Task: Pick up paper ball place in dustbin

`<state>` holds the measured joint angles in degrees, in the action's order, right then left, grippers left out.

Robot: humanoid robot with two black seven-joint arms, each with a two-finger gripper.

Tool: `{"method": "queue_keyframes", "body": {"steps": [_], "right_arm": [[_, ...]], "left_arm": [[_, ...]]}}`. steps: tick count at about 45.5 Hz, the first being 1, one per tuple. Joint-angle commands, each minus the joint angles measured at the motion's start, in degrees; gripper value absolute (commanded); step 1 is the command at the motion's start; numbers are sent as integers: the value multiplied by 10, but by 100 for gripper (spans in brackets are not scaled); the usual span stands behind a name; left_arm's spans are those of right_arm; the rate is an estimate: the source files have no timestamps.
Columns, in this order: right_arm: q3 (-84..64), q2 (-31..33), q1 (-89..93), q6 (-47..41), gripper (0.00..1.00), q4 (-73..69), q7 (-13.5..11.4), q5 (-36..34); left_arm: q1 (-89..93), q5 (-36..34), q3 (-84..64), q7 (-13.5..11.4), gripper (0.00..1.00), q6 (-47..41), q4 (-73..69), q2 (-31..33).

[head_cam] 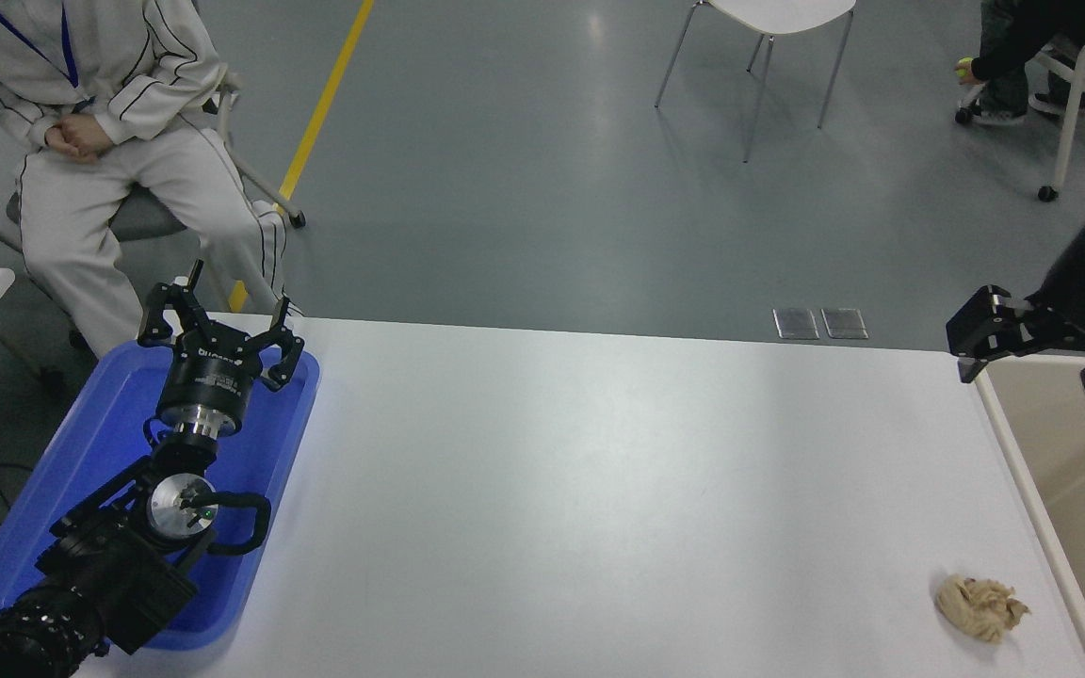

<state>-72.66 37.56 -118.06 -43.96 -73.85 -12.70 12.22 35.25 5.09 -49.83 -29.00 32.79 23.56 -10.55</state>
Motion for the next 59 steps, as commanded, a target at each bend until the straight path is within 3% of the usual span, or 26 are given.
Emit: {"method": "queue_keyframes", "body": {"steps": [1,14,33,59], "right_arm": [[6,65,99,95,100,2,0,3],[60,66,237,251,98,34,1,12],[251,52,513,258,98,146,1,80],[324,33,557,270,98,167,-1,69]], "left_arm": [[0,0,0,0,100,0,0,0],[-1,0,0,0,100,0,0,0],[0,0,0,0,100,0,0,0],[-1,0,-1,0,100,0,0,0]]}}
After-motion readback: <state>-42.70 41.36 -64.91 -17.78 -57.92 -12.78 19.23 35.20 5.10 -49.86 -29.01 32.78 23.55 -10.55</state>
